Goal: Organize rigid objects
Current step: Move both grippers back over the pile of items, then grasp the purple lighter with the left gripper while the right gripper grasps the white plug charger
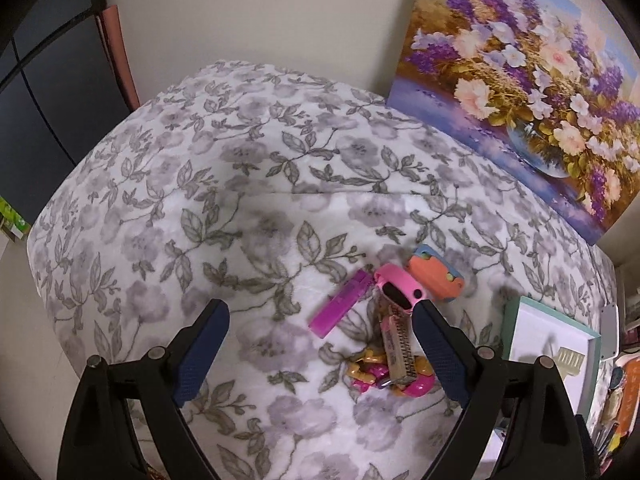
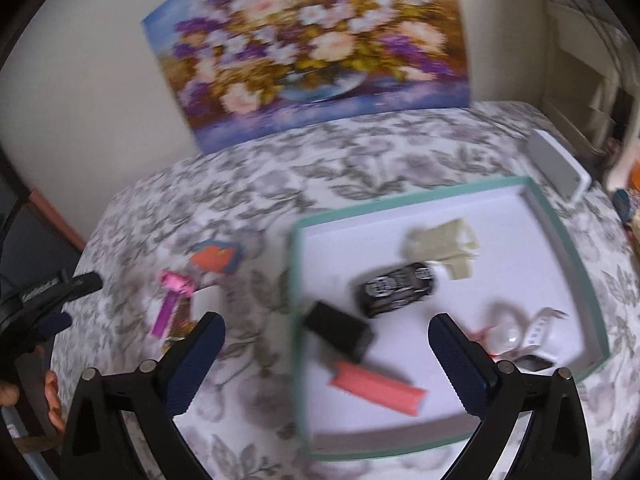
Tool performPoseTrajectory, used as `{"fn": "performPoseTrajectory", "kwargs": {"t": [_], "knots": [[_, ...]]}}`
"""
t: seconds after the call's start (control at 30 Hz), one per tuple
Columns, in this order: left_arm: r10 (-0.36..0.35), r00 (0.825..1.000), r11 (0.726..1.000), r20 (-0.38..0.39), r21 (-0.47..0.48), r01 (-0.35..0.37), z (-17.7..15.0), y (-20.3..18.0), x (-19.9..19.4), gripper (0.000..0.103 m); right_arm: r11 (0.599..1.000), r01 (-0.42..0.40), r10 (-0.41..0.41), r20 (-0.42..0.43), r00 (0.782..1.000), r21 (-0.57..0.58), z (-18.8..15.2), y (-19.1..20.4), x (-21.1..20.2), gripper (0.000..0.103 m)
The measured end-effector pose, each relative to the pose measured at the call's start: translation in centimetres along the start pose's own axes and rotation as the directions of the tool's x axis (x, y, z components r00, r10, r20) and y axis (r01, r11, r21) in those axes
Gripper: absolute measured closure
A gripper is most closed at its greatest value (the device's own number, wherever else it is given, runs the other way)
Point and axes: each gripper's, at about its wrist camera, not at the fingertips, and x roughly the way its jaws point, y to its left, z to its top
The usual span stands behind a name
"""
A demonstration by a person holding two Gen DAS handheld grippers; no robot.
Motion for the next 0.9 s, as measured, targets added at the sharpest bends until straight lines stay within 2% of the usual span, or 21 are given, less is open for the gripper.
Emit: {"fn": "performPoseTrajectory", "kwargs": {"t": [0.3,0.57,0.77,0.9], "knots": [[-0.001,0.996,0.999,-0.092,-0.038,-0.002,-0.1,1.8,2.5,0.010,0.991,-0.061,0.046,-0.127,0.991,-0.117,-2.2,5.8,3.7,0.000],[0.027,0.988,0.999,-0.151,-0.013,-0.029,0.0,2.8,4.8,0.010,0.989,-0.102,0.083,-0.174,0.981,-0.107,-2.5,8.3,6.2,0.000],[-0.004,0.979,0.999,-0.203,-0.038,-0.003,0.0,3.1,6.7,0.010,0.990,-0.101,0.080,-0.194,0.978,-0.096,-2.2,8.5,7.8,0.000],[-0.022,0.975,1.000,-0.219,-0.010,0.021,0.0,2.2,8.1,0.010,0.993,-0.101,0.086,-0.197,0.977,-0.065,-1.7,8.3,8.7,0.002]]}}
